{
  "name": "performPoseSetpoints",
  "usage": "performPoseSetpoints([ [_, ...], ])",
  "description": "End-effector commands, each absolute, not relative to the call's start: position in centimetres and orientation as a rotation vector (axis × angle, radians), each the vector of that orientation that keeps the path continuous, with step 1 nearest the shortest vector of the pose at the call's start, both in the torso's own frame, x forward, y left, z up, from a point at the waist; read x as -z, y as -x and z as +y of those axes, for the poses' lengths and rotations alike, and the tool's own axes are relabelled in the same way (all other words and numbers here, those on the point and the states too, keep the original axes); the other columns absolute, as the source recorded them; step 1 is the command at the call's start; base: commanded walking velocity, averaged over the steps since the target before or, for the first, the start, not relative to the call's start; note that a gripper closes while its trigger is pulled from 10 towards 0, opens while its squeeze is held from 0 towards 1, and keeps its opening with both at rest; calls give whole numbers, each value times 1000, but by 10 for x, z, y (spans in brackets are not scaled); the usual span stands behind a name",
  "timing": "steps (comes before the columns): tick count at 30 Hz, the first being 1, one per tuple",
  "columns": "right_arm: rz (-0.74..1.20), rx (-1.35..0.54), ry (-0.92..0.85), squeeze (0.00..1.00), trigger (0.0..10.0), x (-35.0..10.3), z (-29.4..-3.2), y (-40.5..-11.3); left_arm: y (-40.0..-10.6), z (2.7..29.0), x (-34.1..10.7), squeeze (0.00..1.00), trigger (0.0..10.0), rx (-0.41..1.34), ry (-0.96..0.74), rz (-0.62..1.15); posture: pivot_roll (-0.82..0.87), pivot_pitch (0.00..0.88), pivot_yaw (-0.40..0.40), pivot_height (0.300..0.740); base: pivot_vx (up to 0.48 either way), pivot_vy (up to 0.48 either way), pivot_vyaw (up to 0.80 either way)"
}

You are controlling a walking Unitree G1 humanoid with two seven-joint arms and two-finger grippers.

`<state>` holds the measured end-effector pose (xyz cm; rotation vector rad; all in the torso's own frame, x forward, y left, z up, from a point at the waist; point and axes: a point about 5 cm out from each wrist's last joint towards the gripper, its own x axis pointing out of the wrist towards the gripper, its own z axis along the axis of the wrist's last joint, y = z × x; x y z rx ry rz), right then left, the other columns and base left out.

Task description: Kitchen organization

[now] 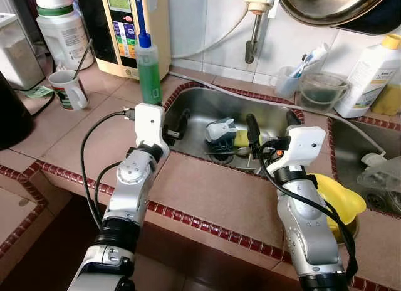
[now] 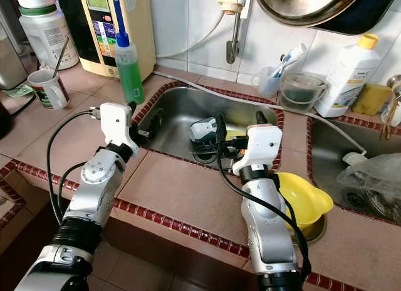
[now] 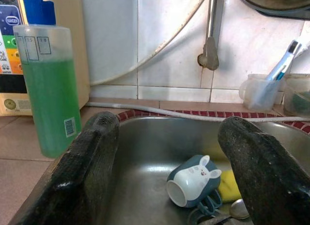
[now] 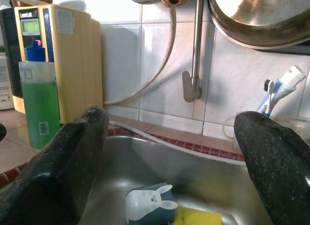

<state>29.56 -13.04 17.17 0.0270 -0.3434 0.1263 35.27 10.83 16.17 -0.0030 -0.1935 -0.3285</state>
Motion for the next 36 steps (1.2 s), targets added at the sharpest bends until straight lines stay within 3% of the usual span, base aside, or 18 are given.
performPoseSetpoints([
  [1,-351,-109,-21,0,10000,-172,-135,-298,-352,107,-168,0,10000,325,-8,-212,15,0,-7,740,0,0,0],
  [23,-401,-9,24,0,10000,-174,-155,-292,-340,122,-177,0,10000,285,27,-286,3,0,-6,740,0,0,0],
  [36,-470,-16,15,0,10000,-192,-154,-291,-339,126,-182,0,10000,276,52,-298,8,0,-12,740,0,-281,0],
])
